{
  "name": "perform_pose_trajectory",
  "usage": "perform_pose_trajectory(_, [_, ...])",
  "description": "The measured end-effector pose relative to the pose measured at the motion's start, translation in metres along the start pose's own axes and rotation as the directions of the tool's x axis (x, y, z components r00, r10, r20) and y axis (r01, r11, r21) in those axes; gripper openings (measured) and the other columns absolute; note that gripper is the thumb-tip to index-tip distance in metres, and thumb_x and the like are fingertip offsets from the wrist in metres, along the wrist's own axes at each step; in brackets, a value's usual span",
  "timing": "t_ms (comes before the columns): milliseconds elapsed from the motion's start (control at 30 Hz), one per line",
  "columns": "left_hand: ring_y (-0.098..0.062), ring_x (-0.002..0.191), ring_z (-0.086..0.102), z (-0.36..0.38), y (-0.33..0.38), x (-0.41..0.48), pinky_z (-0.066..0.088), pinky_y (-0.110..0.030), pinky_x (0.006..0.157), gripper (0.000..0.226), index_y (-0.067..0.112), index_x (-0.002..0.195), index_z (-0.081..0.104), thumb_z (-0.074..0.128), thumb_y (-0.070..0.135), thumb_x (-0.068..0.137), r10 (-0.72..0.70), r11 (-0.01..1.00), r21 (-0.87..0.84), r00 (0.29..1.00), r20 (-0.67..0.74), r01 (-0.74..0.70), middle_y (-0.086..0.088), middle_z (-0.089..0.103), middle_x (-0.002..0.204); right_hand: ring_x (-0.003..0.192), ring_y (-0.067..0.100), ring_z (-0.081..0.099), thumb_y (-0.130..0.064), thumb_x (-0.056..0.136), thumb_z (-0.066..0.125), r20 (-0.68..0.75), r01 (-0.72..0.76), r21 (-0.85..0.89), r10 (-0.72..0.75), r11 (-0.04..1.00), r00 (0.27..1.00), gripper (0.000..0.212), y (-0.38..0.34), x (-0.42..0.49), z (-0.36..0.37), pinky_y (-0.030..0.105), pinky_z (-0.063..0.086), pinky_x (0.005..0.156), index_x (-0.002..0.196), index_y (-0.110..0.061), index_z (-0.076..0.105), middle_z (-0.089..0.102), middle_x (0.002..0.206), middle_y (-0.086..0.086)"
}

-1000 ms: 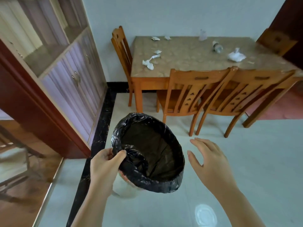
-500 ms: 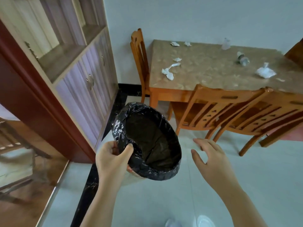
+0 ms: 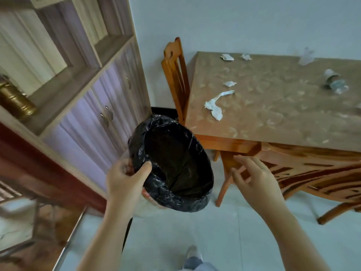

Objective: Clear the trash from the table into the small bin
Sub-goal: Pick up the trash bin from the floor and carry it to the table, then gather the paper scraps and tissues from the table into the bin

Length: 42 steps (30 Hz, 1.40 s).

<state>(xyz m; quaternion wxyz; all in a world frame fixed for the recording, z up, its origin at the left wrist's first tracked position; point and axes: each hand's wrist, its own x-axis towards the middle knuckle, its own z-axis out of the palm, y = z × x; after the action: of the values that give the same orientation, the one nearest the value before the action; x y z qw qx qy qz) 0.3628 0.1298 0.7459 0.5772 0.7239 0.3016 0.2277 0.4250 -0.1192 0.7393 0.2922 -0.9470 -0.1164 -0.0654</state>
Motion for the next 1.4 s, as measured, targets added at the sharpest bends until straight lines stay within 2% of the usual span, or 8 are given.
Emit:
perform_pose_trajectory(100, [-0.030, 0.071, 0.063, 0.025, 0.011, 0.032, 0.052, -0.049, 0.070, 0.024, 0.022, 0.068, 0.061, 0.068, 0.042, 0.057, 0.012, 1.000, 0.005, 1.000, -0.004, -0.012, -0.014, 0.063, 0.071, 0.088, 0.028, 0.059, -0.020, 0.084, 0.057, 0.022, -0.010, 0.022, 0.009, 1.000, 1.000, 0.033, 0.009, 0.049, 0.010, 0.034, 0.048, 0.072, 0.116, -0.013, 0.055, 0.060, 0.110, 0.007])
perform_pose_trajectory(267, [-0.016, 0.058, 0.055, 0.062, 0.018, 0.094, 0.046, -0.037, 0.058, 0.022, 0.014, 0.065, 0.056, 0.073, 0.029, 0.067, 0.060, 0.997, 0.053, 0.998, -0.014, -0.059, -0.003, 0.058, 0.061, 0.103, 0.023, 0.056, -0.023, 0.084, 0.056, 0.068, -0.080, 0.086, 0.075, 0.993, 0.995, 0.031, 0.023, 0.116, 0.045, 0.034, 0.047, 0.078, 0.114, -0.017, 0.056, 0.059, 0.113, 0.002])
perform_pose_trajectory(533, [-0.030, 0.068, 0.063, 0.116, 0.019, 0.231, 0.052, -0.044, 0.063, 0.018, 0.018, 0.067, 0.060, 0.073, 0.031, 0.068, 0.085, 0.990, 0.099, 0.989, 0.120, -0.097, -0.012, 0.065, 0.069, 0.093, 0.025, 0.057, -0.023, 0.085, 0.056, 0.039, -0.180, 0.016, 0.179, 0.983, 0.983, 0.032, 0.038, 0.243, 0.110, 0.028, 0.038, 0.067, 0.117, -0.016, 0.055, 0.058, 0.114, 0.006])
perform_pose_trajectory(667, [-0.017, 0.067, 0.064, 0.143, 0.019, 0.295, 0.051, -0.035, 0.060, 0.018, 0.021, 0.074, 0.060, 0.075, 0.031, 0.068, 0.039, 0.990, 0.122, 0.978, 0.204, -0.064, -0.001, 0.066, 0.071, 0.096, 0.028, 0.058, -0.020, 0.084, 0.057, 0.036, -0.263, 0.006, 0.263, 0.965, 0.964, 0.033, 0.042, 0.300, 0.137, 0.029, 0.040, 0.065, 0.117, -0.013, 0.055, 0.058, 0.118, 0.009])
perform_pose_trajectory(767, [-0.003, 0.060, 0.061, 0.165, 0.023, 0.333, 0.048, -0.029, 0.057, 0.020, 0.024, 0.076, 0.058, 0.074, 0.032, 0.068, 0.044, 0.989, 0.126, 0.968, 0.246, -0.077, 0.003, 0.065, 0.073, 0.094, 0.028, 0.057, -0.021, 0.083, 0.059, 0.019, -0.366, 0.020, 0.365, 0.930, 0.931, 0.035, 0.057, 0.330, 0.156, 0.030, 0.040, 0.066, 0.117, -0.014, 0.054, 0.057, 0.118, 0.011])
perform_pose_trajectory(1100, [-0.010, 0.065, 0.063, 0.225, 0.034, 0.388, 0.051, -0.028, 0.059, 0.018, 0.024, 0.076, 0.058, 0.073, 0.030, 0.068, 0.080, 0.981, 0.144, 0.952, 0.296, -0.128, 0.004, 0.066, 0.070, 0.114, 0.033, 0.044, -0.029, 0.078, 0.065, 0.116, -0.587, -0.040, 0.588, 0.808, 0.801, 0.053, 0.122, 0.382, 0.203, 0.043, 0.045, 0.081, 0.124, -0.011, 0.046, 0.049, 0.125, 0.015])
perform_pose_trajectory(1233, [0.003, 0.056, 0.059, 0.239, 0.039, 0.400, 0.045, -0.012, 0.049, 0.016, 0.028, 0.070, 0.058, 0.074, 0.025, 0.070, 0.080, 0.989, 0.091, 0.946, 0.315, -0.114, 0.021, 0.066, 0.064, 0.101, 0.031, 0.047, -0.021, 0.079, 0.063, 0.091, -0.624, -0.054, 0.626, 0.780, 0.774, 0.036, 0.138, 0.386, 0.213, 0.036, 0.043, 0.071, 0.111, -0.008, 0.055, 0.051, 0.112, 0.015])
perform_pose_trajectory(1400, [0.003, 0.055, 0.058, 0.254, 0.045, 0.410, 0.043, -0.011, 0.048, 0.013, 0.043, 0.068, 0.061, 0.072, 0.039, 0.062, 0.075, 0.993, 0.061, 0.940, 0.334, -0.101, 0.023, 0.065, 0.062, 0.069, 0.027, 0.049, -0.005, 0.078, 0.056, 0.094, -0.644, 0.046, 0.639, 0.764, 0.764, 0.005, 0.144, 0.387, 0.215, 0.029, 0.033, 0.060, 0.079, -0.003, 0.060, 0.055, 0.085, 0.014])
